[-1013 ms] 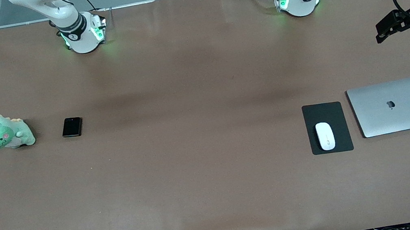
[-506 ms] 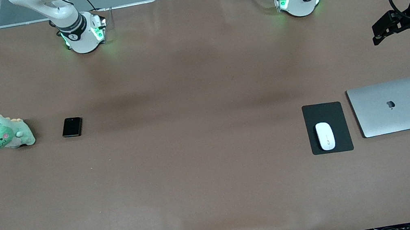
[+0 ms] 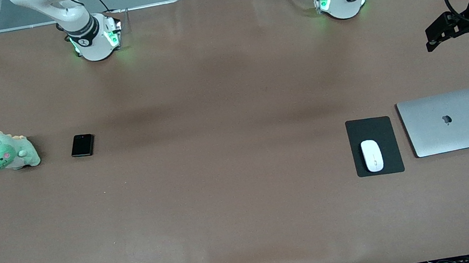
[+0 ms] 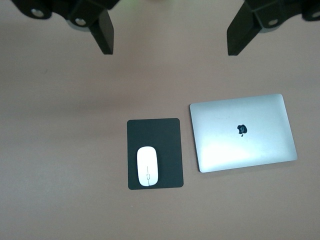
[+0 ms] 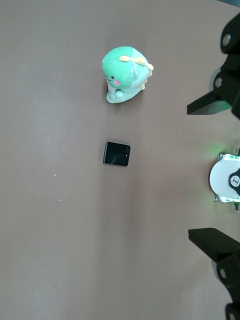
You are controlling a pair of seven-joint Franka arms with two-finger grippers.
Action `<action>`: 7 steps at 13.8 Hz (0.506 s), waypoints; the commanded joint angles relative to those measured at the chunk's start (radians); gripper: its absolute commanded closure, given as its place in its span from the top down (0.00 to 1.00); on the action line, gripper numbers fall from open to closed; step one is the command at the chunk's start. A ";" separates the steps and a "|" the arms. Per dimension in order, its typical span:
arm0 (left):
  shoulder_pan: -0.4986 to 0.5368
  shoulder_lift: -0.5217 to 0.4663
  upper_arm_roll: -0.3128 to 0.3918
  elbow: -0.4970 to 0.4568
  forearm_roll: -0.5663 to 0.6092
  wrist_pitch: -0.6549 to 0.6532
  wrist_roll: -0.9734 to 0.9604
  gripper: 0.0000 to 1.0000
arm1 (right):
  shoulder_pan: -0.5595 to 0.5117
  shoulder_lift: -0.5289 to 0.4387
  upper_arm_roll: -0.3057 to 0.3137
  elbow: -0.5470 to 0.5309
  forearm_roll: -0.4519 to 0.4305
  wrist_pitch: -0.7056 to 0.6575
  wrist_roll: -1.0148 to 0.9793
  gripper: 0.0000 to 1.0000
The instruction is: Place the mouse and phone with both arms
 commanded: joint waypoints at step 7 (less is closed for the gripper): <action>0.004 0.005 -0.007 0.019 -0.006 -0.027 -0.002 1.00 | -0.006 -0.029 0.005 -0.030 -0.018 0.003 -0.006 1.00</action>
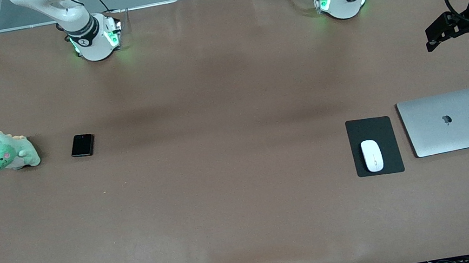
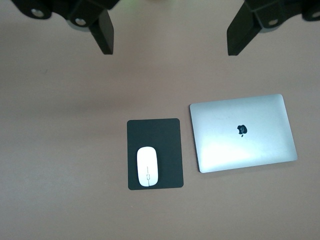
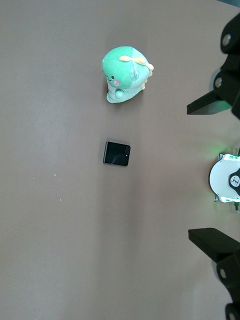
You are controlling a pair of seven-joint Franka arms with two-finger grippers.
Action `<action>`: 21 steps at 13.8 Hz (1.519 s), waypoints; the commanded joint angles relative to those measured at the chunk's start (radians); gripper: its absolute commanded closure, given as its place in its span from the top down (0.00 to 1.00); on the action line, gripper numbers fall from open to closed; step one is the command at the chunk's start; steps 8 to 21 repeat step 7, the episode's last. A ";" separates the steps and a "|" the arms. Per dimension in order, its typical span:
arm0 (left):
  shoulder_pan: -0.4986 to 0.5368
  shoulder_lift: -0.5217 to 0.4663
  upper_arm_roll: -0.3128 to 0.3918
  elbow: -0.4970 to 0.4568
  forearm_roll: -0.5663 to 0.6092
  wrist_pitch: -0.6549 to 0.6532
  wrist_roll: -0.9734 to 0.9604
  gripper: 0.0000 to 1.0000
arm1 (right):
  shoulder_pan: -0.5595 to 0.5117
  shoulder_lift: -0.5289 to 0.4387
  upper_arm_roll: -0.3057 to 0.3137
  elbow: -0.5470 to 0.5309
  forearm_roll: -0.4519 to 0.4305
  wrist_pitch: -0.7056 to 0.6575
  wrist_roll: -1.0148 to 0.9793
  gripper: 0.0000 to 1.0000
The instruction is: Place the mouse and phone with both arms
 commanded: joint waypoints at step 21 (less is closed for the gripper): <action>0.006 0.005 -0.005 0.021 -0.005 -0.034 -0.004 1.00 | 0.002 -0.029 0.005 -0.027 -0.016 0.005 -0.006 1.00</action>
